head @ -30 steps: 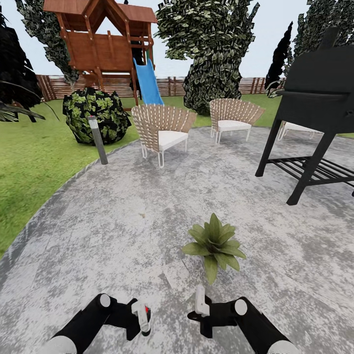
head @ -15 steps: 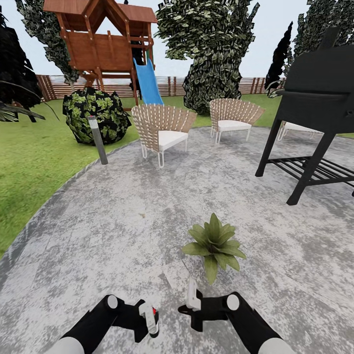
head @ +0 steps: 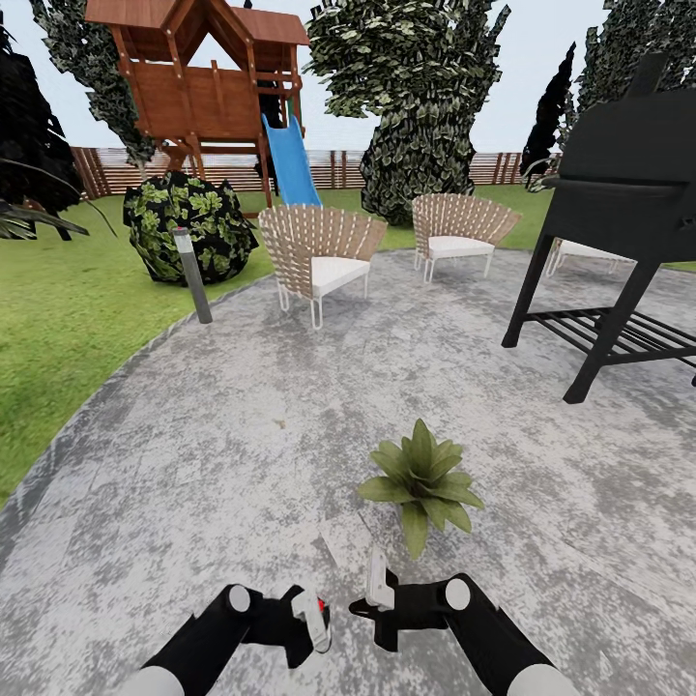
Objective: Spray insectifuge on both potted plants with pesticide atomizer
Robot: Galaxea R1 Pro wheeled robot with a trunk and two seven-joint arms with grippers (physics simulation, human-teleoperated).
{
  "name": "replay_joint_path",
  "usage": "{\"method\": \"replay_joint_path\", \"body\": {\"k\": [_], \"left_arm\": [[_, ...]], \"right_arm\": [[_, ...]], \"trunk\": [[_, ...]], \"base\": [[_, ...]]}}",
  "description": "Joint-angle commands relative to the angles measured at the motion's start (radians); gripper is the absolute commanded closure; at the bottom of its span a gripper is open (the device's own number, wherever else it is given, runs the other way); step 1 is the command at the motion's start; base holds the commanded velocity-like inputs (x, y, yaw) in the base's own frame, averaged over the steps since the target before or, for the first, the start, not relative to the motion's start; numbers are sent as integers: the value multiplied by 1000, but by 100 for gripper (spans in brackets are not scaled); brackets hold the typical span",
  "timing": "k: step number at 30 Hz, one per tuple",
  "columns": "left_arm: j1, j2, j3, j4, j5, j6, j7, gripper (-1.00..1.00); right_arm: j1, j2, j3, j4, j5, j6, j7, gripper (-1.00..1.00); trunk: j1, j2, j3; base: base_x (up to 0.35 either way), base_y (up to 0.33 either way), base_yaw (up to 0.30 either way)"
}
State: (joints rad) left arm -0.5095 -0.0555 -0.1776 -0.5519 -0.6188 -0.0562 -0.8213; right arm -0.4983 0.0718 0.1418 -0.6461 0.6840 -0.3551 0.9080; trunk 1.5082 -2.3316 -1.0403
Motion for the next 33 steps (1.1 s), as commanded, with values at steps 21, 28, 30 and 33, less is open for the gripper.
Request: {"method": "replay_joint_path", "body": {"k": [21,28,30,33], "left_arm": [[2,-43,-4,49,-13,-28,-3,100],[2,-55,-5,50,-10,-28,1,100],[2,-61,-5,49,-10,-28,1,100],[2,-64,-5,49,-10,-28,1,100]], "right_arm": [[0,0,-1,-1,8,-5,0,100],[0,0,-1,-1,8,-5,0,100],[0,0,-1,-1,8,-5,0,100],[0,0,-1,-1,8,-5,0,100]], "trunk": [[0,0,-1],[0,0,-1],[0,0,-1],[0,0,-1]], "base": [[0,0,0],[0,0,0],[0,0,0],[0,0,0]]}}
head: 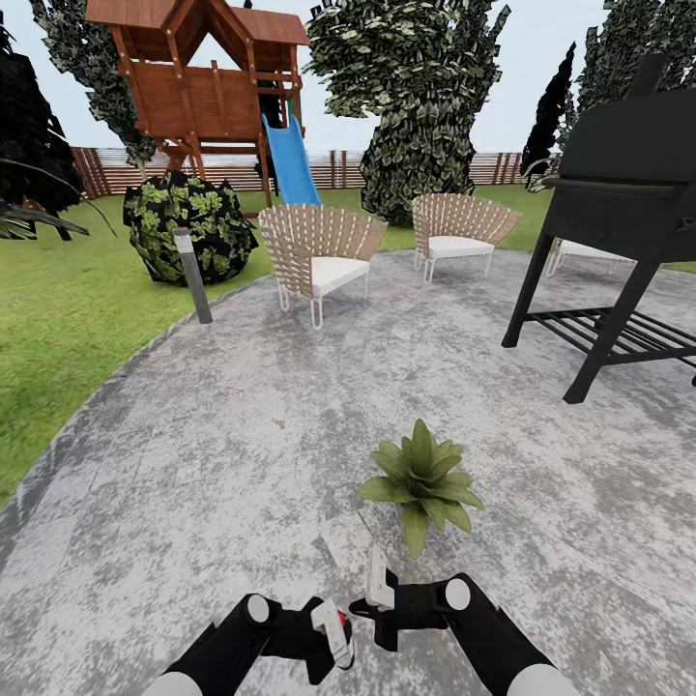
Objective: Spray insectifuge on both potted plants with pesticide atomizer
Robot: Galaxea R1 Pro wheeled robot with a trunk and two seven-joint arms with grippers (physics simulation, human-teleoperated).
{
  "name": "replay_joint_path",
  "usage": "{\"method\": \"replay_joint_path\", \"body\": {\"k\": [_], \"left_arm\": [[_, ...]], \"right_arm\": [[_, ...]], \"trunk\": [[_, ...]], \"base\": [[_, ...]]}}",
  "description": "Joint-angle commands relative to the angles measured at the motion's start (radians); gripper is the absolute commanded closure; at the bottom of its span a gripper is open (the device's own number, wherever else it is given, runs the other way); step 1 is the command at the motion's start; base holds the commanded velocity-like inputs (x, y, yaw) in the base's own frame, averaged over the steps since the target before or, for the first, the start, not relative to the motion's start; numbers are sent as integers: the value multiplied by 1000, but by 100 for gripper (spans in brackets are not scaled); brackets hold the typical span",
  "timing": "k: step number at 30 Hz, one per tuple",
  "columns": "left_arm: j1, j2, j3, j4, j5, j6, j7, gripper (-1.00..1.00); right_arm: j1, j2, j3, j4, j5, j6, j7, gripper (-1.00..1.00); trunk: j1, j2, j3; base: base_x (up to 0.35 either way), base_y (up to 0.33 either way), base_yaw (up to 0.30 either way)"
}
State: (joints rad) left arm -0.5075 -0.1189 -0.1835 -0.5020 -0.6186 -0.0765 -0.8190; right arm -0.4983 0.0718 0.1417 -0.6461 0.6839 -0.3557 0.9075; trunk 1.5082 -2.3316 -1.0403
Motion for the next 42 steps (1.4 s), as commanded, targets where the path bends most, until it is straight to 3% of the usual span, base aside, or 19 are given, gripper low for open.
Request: {"method": "replay_joint_path", "body": {"k": [1,27,34,36,39,41,42], "left_arm": [[0,0,1,-1,-10,-8,-2,100],[-2,-10,4,-14,-3,-8,1,100],[-2,1,6,-5,-8,-7,25,100],[0,26,6,-2,-14,-6,56,100],[1,150,5,-1,-17,-3,66,100],[2,182,3,-1,-17,-3,66,100],[2,197,4,0,-18,-3,66,100]], "right_arm": [[0,0,-1,-1,8,-5,1,100],[0,0,-2,0,8,-5,1,100],[0,0,-2,0,8,-5,1,100],[0,0,-2,0,8,-5,1,100],[0,-1,-2,5,9,-5,1,100],[0,-2,-3,8,9,-5,1,100],[0,-3,-5,8,9,-5,1,-100]], "trunk": [[0,0,-1],[0,0,-1],[0,0,-1],[0,0,-1],[0,0,-1],[0,0,-1],[0,0,-1]], "base": [[0,0,0],[0,0,0],[0,0,0],[0,0,0],[0,0,0],[0,0,0],[0,0,0]]}}
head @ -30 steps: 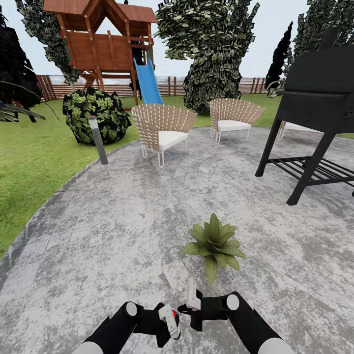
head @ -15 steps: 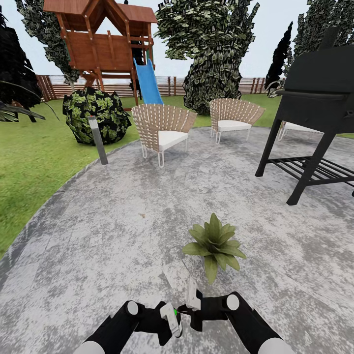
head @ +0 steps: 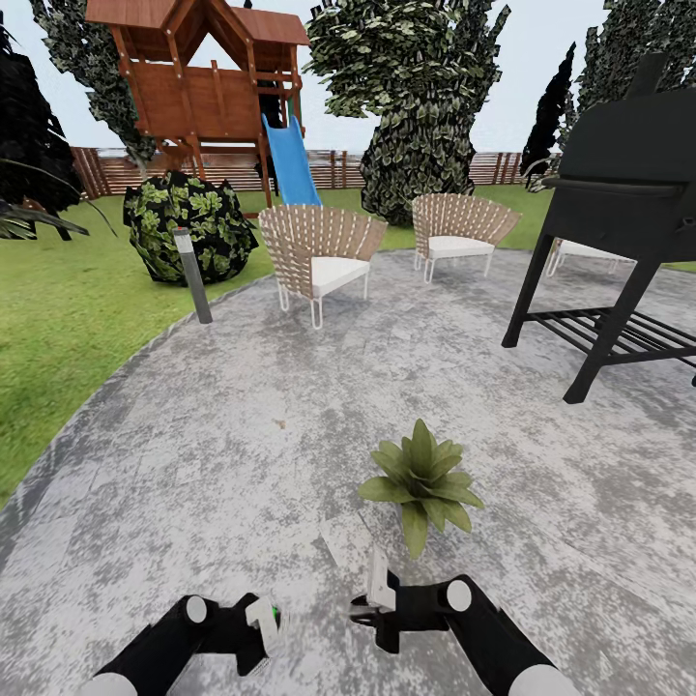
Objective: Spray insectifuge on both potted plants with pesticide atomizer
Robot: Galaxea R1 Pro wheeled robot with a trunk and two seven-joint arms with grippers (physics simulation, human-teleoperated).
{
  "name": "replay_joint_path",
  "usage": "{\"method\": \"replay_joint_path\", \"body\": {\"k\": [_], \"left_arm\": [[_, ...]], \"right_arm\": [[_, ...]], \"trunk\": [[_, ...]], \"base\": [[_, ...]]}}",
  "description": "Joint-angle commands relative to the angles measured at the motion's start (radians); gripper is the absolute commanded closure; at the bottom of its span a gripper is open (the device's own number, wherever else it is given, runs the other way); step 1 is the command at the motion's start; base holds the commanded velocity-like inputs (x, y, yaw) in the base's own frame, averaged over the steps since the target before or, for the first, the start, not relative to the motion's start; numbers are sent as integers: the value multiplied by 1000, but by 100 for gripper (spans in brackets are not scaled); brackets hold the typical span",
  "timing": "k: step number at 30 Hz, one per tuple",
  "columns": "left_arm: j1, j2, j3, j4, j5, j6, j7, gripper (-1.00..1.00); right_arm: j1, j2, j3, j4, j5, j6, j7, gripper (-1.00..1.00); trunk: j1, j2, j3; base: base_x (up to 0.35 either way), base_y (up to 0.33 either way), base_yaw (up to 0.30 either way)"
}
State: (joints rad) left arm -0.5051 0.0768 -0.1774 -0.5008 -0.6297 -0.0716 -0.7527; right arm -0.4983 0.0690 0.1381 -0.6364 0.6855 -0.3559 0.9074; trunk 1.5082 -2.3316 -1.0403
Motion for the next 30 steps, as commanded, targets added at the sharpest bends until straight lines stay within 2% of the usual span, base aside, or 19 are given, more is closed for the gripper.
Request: {"method": "replay_joint_path", "body": {"k": [1,5,8,9,11,12,14,15,17,20,21,24,25,27,28,30], "left_arm": [[0,15,-2,-2,-7,-8,0,100],[0,45,-3,-1,-6,-7,-1,100],[7,50,-2,0,-4,-2,3,100],[8,50,-2,1,-3,0,4,100],[9,51,8,11,2,3,9,100],[9,51,46,19,4,3,22,100],[9,49,153,26,6,-2,33,100],[9,49,196,28,7,-4,32,100],[9,49,233,31,8,-4,31,100],[10,48,249,51,8,0,30,100],[10,47,252,67,8,1,33,100],[10,41,256,84,10,4,37,100],[10,38,257,86,24,9,36,100],[8,36,260,86,58,44,34,100],[7,37,258,86,70,74,33,100],[3,38,256,81,99,160,31,100]], "right_arm": [[0,0,-3,-1,8,-5,1,-100],[0,-1,-5,1,9,-5,-3,-100],[1,-5,-10,3,11,-5,-14,-100],[1,-6,-14,4,11,-5,-28,-100],[4,-12,-57,39,11,-5,-116,-100],[5,-16,-108,112,11,-5,-197,-100],[6,-28,-198,229,11,-6,-324,-100],[6,-38,-234,267,12,-6,-380,-100],[8,-66,-266,321,10,-8,-466,-100],[16,-111,-299,393,-8,-16,-585,-100],[31,-123,-323,411,-37,-31,-639,-100],[69,-135,-372,429,-134,-59,-778,-100],[93,-138,-384,432,-190,-66,-832,-100],[117,-139,-389,433,-265,-78,-864,-100],[121,-139,-390,433,-290,-81,-868,-100],[125,-142,-391,433,-350,-84,-874,-100]], "trunk": [[0,0,-1],[0,0,-1],[0,0,-1],[0,0,-1],[0,0,-1],[0,0,-1],[0,0,-1],[0,0,-1],[0,0,-1],[0,0,-1],[0,0,-1],[0,0,-1],[0,0,-1],[0,0,-1],[0,0,-1],[0,0,-1]], "base": [[0,0,0],[0,0,0],[0,0,0],[0,0,0],[0,0,0],[0,0,0],[0,0,0],[0,0,0],[0,0,0],[0,0,0],[0,0,0],[0,0,0],[0,0,0],[0,0,0],[0,0,0],[0,0,0]]}}
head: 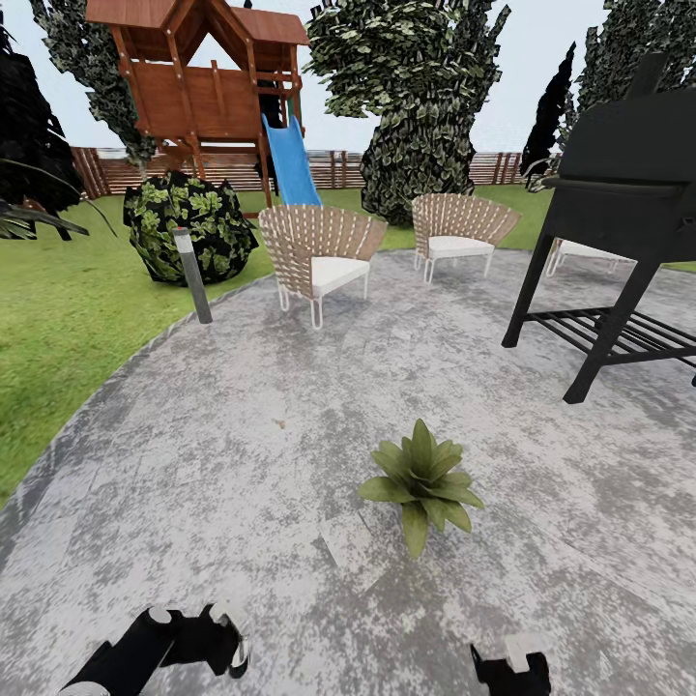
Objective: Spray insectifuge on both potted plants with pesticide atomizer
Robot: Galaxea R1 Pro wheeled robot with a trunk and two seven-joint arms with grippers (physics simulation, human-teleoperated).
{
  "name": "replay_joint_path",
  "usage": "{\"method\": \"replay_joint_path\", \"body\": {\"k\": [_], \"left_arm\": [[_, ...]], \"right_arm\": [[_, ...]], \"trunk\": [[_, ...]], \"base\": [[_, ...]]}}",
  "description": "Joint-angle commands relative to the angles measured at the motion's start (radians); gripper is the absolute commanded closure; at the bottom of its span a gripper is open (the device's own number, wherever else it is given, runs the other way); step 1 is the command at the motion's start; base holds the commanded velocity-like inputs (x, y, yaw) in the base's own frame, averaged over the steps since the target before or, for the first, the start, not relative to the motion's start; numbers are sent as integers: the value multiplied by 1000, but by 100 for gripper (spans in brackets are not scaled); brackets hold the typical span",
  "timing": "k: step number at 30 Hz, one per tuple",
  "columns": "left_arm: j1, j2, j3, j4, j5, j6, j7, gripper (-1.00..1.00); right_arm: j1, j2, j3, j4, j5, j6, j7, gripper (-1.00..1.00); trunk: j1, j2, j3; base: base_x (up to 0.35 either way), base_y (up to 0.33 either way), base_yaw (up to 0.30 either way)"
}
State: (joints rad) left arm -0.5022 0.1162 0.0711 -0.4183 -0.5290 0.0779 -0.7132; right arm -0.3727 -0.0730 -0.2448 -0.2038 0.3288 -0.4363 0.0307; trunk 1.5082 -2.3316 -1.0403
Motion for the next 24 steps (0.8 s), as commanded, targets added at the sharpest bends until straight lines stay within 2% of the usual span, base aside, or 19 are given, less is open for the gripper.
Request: {"method": "replay_joint_path", "body": {"k": [1,3,5,8,10,12,15,19,22,23,24], "left_arm": [[-4,0,7,-7,11,52,-9,100],[-7,2,6,-9,19,88,-9,100],[-10,2,5,-11,23,118,-20,100],[-23,-8,-2,-49,21,283,-58,100],[-31,-9,-6,-93,19,348,-92,100],[-35,-8,-25,-137,6,417,-160,100],[-79,-9,-92,-235,-43,587,-222,100],[-143,-21,-125,-260,-60,659,-234,100],[-202,-25,-143,-262,-63,753,-237,100],[-212,-25,-163,-262,-63,772,-237,100],[-222,-25,-215,-263,-62,790,-238,100]], "right_arm": [[0,-1,-8,1,-25,-5,2,-100],[1,-3,-9,1,-64,-5,1,-100],[1,-5,-10,1,-81,-5,0,-100],[1,-15,-10,2,-90,-4,0,-100],[2,-17,-10,2,-91,-4,0,-100],[2,-17,-10,3,-91,-4,0,-100],[2,-17,-10,3,-91,-4,0,-100],[2,-17,-10,3,-91,-4,0,-100],[2,-16,-10,4,-91,-4,0,-100],[2,-16,-10,4,-91,-4,0,-100],[2,-16,-10,3,-91,-4,0,-100]], "trunk": [[0,0,-1],[0,0,-1],[0,0,-1],[0,0,-1],[0,0,-1],[0,0,-1],[0,0,-1],[0,0,-1],[0,0,-1],[0,0,-1],[0,0,-1]], "base": [[0,0,0],[0,0,0],[0,0,-59],[0,0,-255],[0,0,-292],[0,0,-297],[0,0,-299],[0,0,-300],[0,0,-300],[0,0,-300],[0,0,-300]]}}
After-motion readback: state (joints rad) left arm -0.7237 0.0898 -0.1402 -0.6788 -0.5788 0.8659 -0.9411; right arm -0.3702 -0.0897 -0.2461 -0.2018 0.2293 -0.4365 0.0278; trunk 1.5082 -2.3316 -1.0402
